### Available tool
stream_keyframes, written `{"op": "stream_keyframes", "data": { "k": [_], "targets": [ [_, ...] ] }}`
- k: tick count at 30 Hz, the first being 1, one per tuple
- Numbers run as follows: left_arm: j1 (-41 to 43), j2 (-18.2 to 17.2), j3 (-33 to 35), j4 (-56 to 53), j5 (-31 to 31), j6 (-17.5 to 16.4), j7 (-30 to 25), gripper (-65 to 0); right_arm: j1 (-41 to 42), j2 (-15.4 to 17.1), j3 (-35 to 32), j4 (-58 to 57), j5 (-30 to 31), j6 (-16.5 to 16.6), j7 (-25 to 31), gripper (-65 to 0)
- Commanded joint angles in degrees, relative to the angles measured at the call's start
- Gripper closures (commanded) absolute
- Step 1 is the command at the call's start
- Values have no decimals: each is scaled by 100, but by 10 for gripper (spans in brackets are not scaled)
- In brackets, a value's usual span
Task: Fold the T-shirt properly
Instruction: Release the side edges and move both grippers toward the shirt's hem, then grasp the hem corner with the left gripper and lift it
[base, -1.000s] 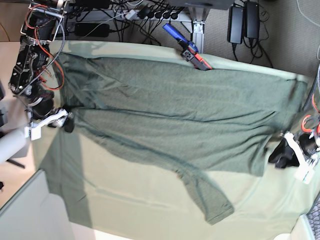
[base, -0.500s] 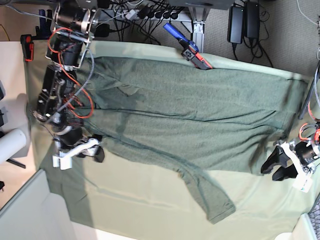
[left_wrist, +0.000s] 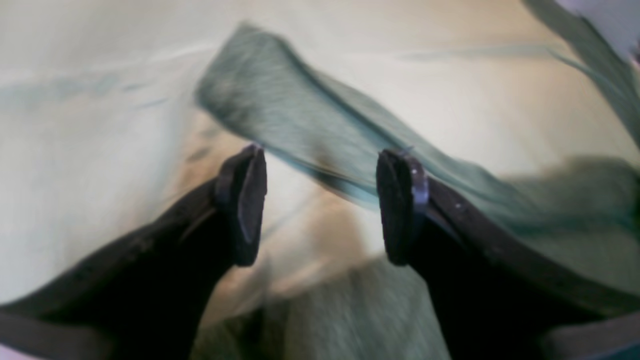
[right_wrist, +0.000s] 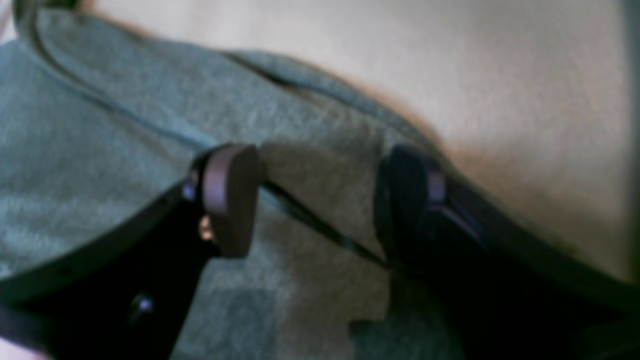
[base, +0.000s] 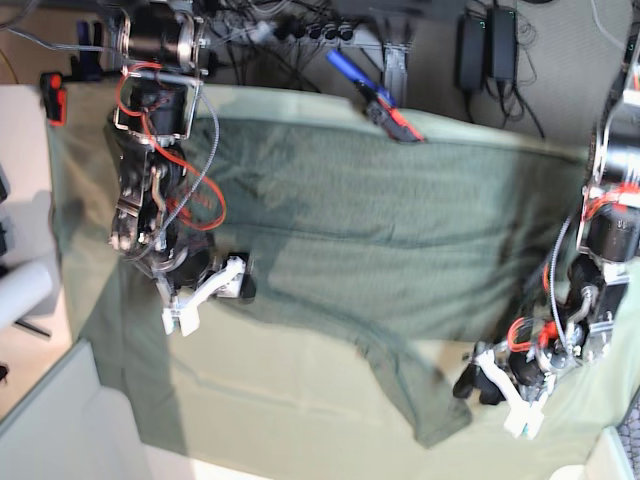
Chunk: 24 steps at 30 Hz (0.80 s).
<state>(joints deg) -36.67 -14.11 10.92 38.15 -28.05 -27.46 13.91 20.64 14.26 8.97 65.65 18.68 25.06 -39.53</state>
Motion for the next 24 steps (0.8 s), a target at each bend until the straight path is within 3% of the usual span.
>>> {"op": "stream_keyframes", "data": {
  "k": [1,5,11,24],
  "targets": [
    [-280,35,-22,-210,-76,142,-216,-383,153,50,17,98,81,26,111,-401],
    [-413,398,-87,-970,-105,634,-278,-382,153,50,81,98,83,24,116,-401],
    [-428,831,-393,-1102,-153,632,-280,-382,151,48,273,98,238,24,151,-401],
    [-439,1158,-431,-1102,-33,629,-249,-380,153,46,286,98,503,26,26,-401]
  ]
}}
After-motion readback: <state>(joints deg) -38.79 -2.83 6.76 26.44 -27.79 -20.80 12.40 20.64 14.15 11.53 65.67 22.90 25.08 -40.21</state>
